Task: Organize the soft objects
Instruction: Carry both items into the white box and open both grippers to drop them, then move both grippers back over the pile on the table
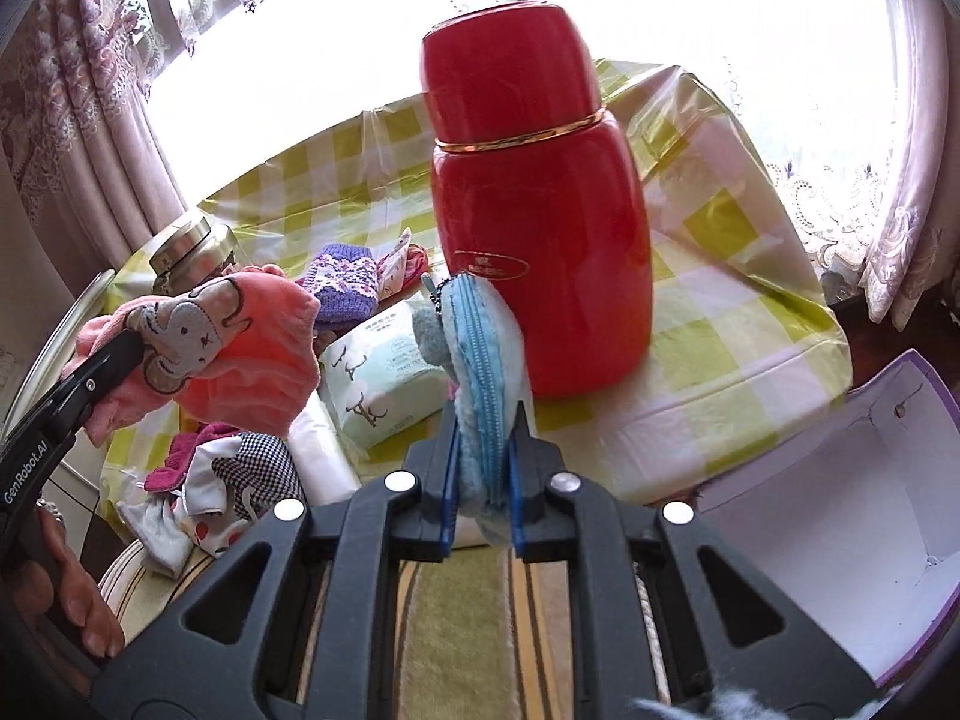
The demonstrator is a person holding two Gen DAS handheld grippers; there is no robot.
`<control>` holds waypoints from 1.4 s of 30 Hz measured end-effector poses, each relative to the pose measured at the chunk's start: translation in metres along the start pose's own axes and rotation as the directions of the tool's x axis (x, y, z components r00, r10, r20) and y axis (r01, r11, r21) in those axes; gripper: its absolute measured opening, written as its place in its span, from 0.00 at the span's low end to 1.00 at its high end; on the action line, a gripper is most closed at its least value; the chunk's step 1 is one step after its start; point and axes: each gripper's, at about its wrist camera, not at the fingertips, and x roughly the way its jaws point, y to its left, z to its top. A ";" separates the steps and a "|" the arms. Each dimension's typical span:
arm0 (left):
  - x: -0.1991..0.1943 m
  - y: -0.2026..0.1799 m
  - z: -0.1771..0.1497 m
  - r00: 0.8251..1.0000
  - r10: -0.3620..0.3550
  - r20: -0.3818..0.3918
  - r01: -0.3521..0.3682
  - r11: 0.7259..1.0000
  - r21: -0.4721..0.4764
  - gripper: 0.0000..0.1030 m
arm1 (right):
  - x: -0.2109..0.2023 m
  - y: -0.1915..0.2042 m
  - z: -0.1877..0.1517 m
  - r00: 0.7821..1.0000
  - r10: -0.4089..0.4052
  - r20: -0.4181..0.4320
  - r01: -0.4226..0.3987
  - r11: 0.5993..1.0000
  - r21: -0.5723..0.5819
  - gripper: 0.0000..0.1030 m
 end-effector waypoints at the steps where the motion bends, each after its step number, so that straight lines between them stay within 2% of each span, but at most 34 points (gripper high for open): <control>1: -0.001 -0.007 0.000 1.000 -0.010 -0.001 0.010 1.000 0.011 0.14 | -0.005 -0.007 -0.001 1.000 -0.005 0.002 0.005 1.000 0.011 0.16; 5: -0.002 -0.042 0.000 0.997 -0.081 -0.013 0.081 0.996 0.049 0.14 | -0.030 -0.043 -0.007 0.998 -0.058 0.017 0.057 0.997 0.053 0.16; 8: -0.001 -0.073 0.000 0.987 -0.155 -0.032 0.157 0.985 0.064 0.14 | -0.048 -0.078 -0.014 0.994 -0.112 0.016 0.110 0.990 0.092 0.16; 12: 0.007 -0.119 -0.006 0.964 -0.253 -0.081 0.259 0.962 0.087 0.14 | -0.069 -0.124 -0.024 0.982 -0.190 0.004 0.187 0.972 0.139 0.16; 16: 0.013 -0.167 -0.010 0.928 -0.349 -0.128 0.362 0.926 0.107 0.14 | -0.085 -0.162 -0.032 0.966 -0.259 -0.006 0.256 0.949 0.182 0.17; 18: 0.016 -0.188 -0.013 0.893 -0.423 -0.154 0.440 0.893 0.096 0.21 | -0.093 -0.177 -0.034 0.950 -0.312 -0.005 0.307 0.931 0.199 0.19; 19: 0.019 -0.199 -0.014 0.874 -0.452 -0.177 0.472 0.877 0.091 0.34 | -0.096 -0.182 -0.035 0.942 -0.335 -0.008 0.329 0.922 0.205 0.19; 20: 0.019 -0.208 -0.014 0.866 -0.463 -0.190 0.485 0.869 0.094 0.53 | -0.099 -0.189 -0.035 0.937 -0.349 -0.007 0.342 0.915 0.215 0.22; 22: 0.016 -0.221 -0.017 0.867 -0.463 -0.183 0.486 0.866 0.112 0.68 | -0.105 -0.200 -0.035 0.929 -0.369 -0.001 0.359 0.902 0.240 0.26; 23: 0.013 -0.225 -0.019 0.867 -0.464 -0.180 0.488 0.865 0.119 0.70 | -0.108 -0.203 -0.035 0.928 -0.373 0.005 0.361 0.900 0.246 0.28; 26: 0.013 -0.229 -0.025 0.865 -0.460 -0.201 0.489 0.863 0.127 0.70 | -0.111 -0.208 -0.034 0.926 -0.377 0.019 0.361 0.898 0.253 0.35; 33: 0.007 -0.208 -0.030 0.879 -0.429 -0.207 0.456 0.884 0.104 0.70 | -0.105 -0.190 -0.032 0.950 -0.310 0.029 0.297 0.930 0.217 0.43; 36: 0.004 -0.188 -0.031 0.892 -0.405 -0.200 0.426 0.902 0.075 0.70 | -0.101 -0.172 -0.027 0.964 -0.264 0.034 0.254 0.950 0.180 0.48; 42: -0.001 -0.132 -0.034 0.929 -0.320 -0.186 0.325 0.946 -0.004 0.70 | -0.086 -0.128 -0.024 0.984 -0.180 0.013 0.178 0.980 0.084 0.53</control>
